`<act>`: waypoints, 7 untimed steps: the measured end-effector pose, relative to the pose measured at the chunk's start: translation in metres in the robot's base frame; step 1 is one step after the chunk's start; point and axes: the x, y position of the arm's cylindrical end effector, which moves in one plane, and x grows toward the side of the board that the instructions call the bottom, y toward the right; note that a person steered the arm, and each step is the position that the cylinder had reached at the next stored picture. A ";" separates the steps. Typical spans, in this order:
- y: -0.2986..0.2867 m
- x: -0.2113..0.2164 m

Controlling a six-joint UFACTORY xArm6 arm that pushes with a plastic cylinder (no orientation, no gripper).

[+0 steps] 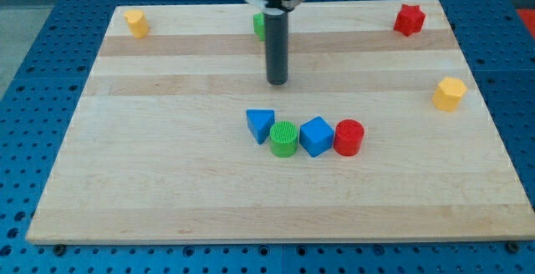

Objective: Move arm to the top of yellow hexagon

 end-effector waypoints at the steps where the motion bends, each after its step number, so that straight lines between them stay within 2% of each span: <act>1: 0.025 0.000; 7: 0.130 0.001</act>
